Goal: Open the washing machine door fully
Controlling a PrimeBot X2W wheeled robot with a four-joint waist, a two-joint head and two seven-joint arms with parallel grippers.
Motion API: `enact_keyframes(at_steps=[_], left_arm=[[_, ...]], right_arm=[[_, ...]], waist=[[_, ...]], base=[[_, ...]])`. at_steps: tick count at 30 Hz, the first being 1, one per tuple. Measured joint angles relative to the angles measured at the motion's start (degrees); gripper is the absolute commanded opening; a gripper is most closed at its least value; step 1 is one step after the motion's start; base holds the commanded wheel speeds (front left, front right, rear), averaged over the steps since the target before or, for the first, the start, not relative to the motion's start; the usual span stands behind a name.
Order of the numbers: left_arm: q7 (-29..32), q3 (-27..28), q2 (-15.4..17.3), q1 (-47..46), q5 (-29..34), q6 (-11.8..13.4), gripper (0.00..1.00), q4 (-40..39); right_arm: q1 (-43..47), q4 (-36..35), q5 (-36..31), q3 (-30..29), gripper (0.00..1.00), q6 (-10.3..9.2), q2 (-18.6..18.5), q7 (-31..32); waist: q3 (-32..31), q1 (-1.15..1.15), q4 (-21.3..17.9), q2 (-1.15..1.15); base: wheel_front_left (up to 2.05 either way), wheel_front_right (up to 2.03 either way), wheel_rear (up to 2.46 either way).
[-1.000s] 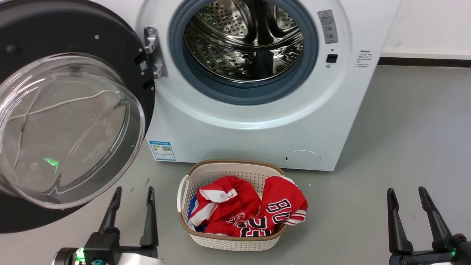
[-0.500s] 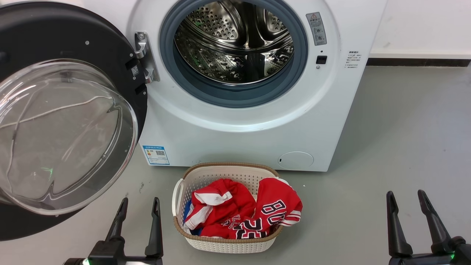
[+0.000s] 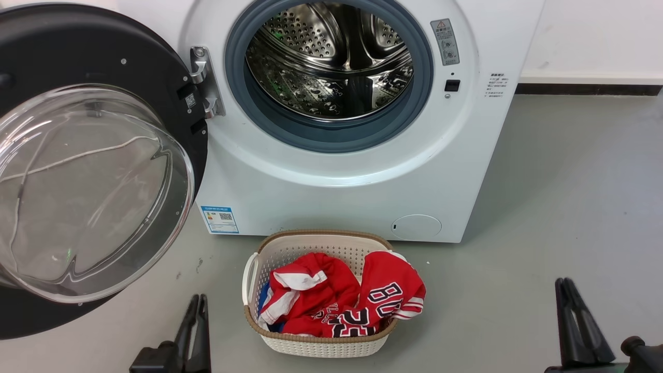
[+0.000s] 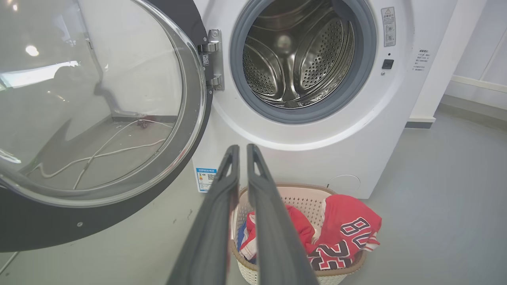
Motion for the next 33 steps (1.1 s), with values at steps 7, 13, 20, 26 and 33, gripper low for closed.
enact_keyframes(at_steps=[7,13,20,26,33], left_arm=[[1.6,0.3,0.0,0.1,-7.0,-0.5,0.00,1.5],[3.4,0.7,0.1,-1.0,-15.1,-1.4,0.00,2.4],[5.1,1.2,0.2,-2.3,-22.5,-1.9,0.00,3.4],[6.3,1.8,0.3,-3.2,-28.3,-2.5,0.00,3.9],[7.8,2.3,0.4,-4.3,-34.7,-3.1,0.00,4.5]], right_arm=[[-0.2,1.8,6.9,0.3,0.00,0.00,-0.1,1.3],[-1.7,3.5,15.0,0.6,0.00,0.00,-0.4,2.8],[-3.2,5.0,22.2,0.7,0.00,0.00,-0.7,4.1],[-4.3,6.3,28.1,0.8,0.00,-0.01,-0.9,5.2],[-5.9,7.5,34.2,0.8,0.00,-0.01,-1.2,6.4]], waist=[[0.1,0.00,-0.1,0.00],[0.2,0.00,-0.2,0.00],[0.3,0.00,-0.3,0.00],[0.3,0.00,-0.4,0.00],[0.4,0.00,-0.5,0.00]], base=[[0.00,0.00,0.00],[0.00,0.00,0.00],[0.00,0.00,0.00],[0.00,0.00,0.00],[0.00,0.00,0.00]])
